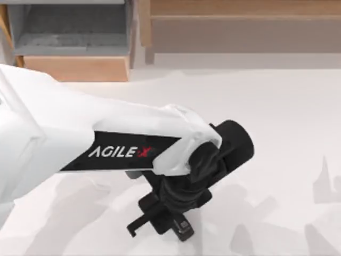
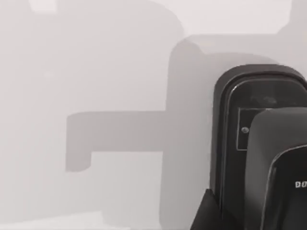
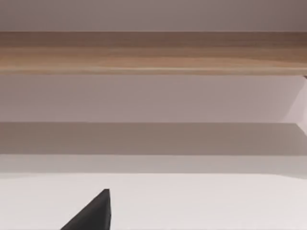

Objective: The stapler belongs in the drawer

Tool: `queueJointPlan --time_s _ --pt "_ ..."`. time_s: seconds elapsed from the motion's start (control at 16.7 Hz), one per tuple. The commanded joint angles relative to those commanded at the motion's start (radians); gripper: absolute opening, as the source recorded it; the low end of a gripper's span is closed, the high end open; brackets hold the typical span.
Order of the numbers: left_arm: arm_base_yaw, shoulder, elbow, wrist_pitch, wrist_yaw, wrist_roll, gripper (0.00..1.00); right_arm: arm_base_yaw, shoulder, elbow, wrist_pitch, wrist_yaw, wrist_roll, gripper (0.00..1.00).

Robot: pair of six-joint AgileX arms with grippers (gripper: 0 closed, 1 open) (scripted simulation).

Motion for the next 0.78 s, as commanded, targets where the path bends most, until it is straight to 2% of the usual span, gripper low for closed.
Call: queueJointPlan --time_s 0.3,0.78 --pt "-0.001 -0.035 0.039 -0.086 0.0 0.0 0.0 0.0 0.0 0.0 0.0 0.0 0.0 1.0" --pt "0.015 -0.045 0.066 -0.103 0.002 0.03 0.0 0.0 0.0 0.0 0.0 0.0 0.0 1.0"
